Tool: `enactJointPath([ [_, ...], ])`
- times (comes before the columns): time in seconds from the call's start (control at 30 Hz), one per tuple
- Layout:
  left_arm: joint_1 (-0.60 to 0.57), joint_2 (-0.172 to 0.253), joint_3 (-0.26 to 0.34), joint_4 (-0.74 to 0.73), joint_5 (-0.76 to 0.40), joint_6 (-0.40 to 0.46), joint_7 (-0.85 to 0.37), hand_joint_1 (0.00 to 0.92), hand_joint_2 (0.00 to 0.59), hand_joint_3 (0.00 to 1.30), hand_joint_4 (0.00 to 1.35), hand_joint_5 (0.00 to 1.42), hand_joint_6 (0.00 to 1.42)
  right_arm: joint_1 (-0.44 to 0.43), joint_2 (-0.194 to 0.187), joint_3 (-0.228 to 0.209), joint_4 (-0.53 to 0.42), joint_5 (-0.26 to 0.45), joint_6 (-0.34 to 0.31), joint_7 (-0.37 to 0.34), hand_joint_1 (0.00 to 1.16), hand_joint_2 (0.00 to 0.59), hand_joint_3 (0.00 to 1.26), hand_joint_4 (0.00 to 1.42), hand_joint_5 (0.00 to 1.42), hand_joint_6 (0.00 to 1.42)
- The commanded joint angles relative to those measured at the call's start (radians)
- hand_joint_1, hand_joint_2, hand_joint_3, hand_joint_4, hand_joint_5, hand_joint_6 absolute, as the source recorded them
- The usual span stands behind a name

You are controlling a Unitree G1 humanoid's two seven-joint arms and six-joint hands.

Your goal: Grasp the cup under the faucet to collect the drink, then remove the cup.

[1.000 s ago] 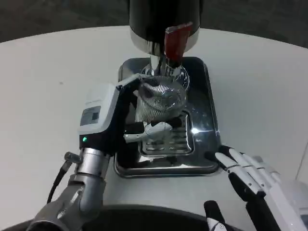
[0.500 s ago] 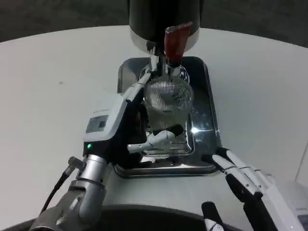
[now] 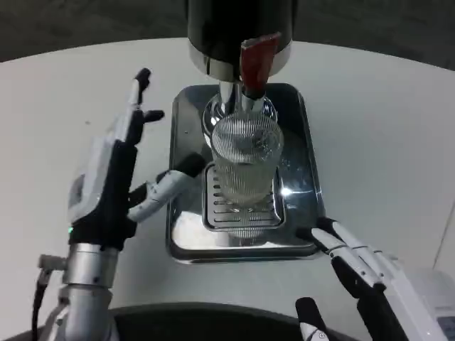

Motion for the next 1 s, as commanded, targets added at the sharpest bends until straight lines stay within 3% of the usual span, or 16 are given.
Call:
enactJointPath([
  [0.03,0.093,0.022,0.074,-0.214,-0.176,0.035,-0.199,0.0,0.135,0.0,0.0,0.05,0.01,0.001,0.003,0.007,0.005,0.0,0.003,0.006,0.35,0.515,0.19,0.1,0.17,0.24],
  [0.23,0.141,0.075,0.158,-0.517,-0.553,0.117,-0.541,0.0,0.155,0.0,0.0,0.09,0.07,-0.013,0.007,0.001,-0.001,0.005,0.017,0.016,0.35,0.515,0.19,0.1,0.17,0.24],
  [0.4,0.097,0.135,0.216,-0.685,-0.848,0.341,-0.8,0.0,0.15,0.0,0.0,0.02,0.03,-0.025,0.009,-0.005,0.0,0.012,0.022,0.02,0.35,0.515,0.19,0.1,0.17,0.24],
  [0.53,0.032,0.205,0.247,-0.745,-0.89,0.452,-0.931,0.0,0.153,0.0,0.0,0.02,0.03,-0.016,0.015,-0.007,-0.009,0.015,0.032,0.023,0.35,0.515,0.2,0.1,0.17,0.25],
  [0.6,0.003,0.215,0.26,-0.761,-0.908,0.497,-0.98,0.0,0.159,0.0,0.0,0.02,0.04,-0.008,0.014,-0.012,-0.017,0.018,0.034,0.026,0.35,0.515,0.2,0.1,0.17,0.25],
  [0.8,-0.13,0.218,0.231,-0.706,-0.91,0.609,-1.133,0.0,0.156,0.0,0.0,0.01,0.04,0.004,0.013,-0.025,-0.029,0.027,0.039,0.034,0.35,0.515,0.2,0.1,0.17,0.27],
  [1.0,-0.189,0.188,0.213,-0.679,-0.829,0.637,-1.152,0.0,0.138,0.0,0.0,0.01,0.01,0.001,0.023,-0.027,-0.041,0.032,0.048,0.042,0.35,0.515,0.2,0.1,0.17,0.27],
])
